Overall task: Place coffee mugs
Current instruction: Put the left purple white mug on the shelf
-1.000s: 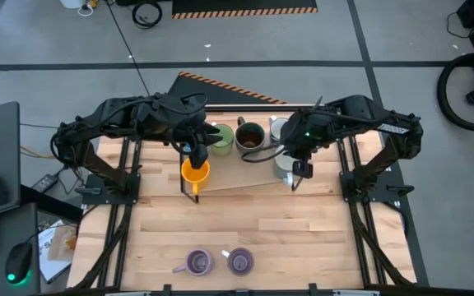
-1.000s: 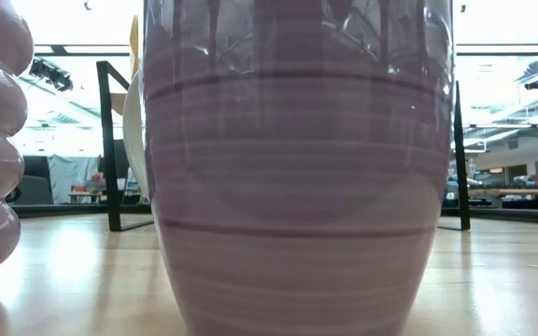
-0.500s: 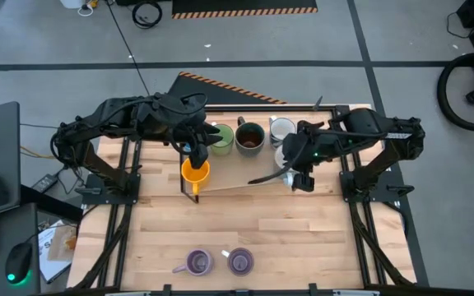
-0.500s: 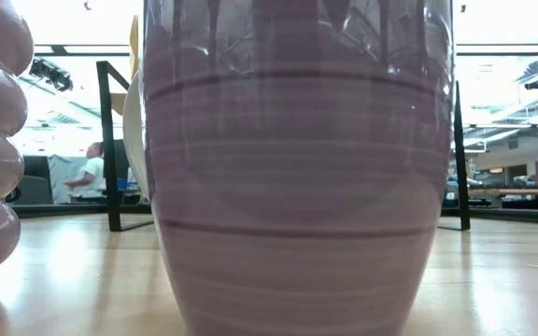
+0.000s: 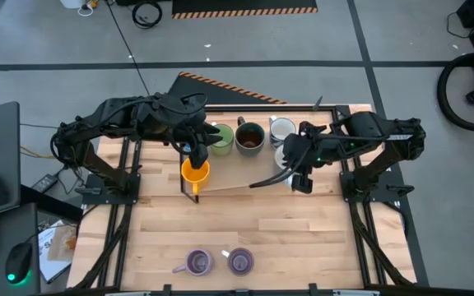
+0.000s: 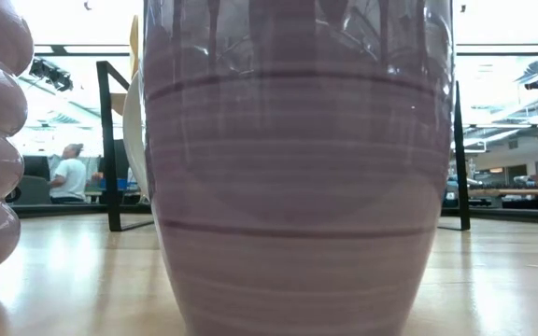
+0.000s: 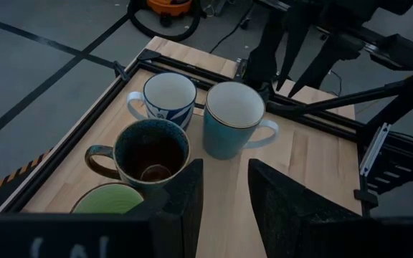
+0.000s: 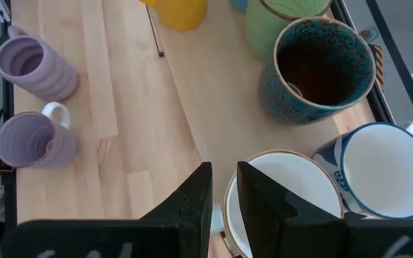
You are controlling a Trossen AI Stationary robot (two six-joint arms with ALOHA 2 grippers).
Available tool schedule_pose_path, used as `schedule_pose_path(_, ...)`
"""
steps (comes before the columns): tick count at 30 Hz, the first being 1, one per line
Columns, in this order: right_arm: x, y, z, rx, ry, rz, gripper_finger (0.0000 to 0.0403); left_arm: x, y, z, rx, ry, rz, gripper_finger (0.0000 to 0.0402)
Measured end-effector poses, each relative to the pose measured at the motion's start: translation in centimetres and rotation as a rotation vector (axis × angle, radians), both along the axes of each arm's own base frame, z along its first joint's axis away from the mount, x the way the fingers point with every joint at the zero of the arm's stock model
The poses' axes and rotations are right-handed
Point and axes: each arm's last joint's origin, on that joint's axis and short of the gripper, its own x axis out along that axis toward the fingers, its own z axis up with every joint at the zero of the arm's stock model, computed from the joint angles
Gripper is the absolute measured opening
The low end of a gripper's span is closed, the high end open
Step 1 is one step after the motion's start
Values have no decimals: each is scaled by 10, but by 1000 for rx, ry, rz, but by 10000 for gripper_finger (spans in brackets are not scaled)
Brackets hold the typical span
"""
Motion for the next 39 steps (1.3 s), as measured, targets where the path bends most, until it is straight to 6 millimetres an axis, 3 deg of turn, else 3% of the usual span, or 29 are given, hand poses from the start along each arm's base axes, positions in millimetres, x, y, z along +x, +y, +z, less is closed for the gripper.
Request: schedule_pose_path(39, 3, 3, 3, 25, -53, -23, 73, 0, 0, 0, 0, 0, 0, 117)
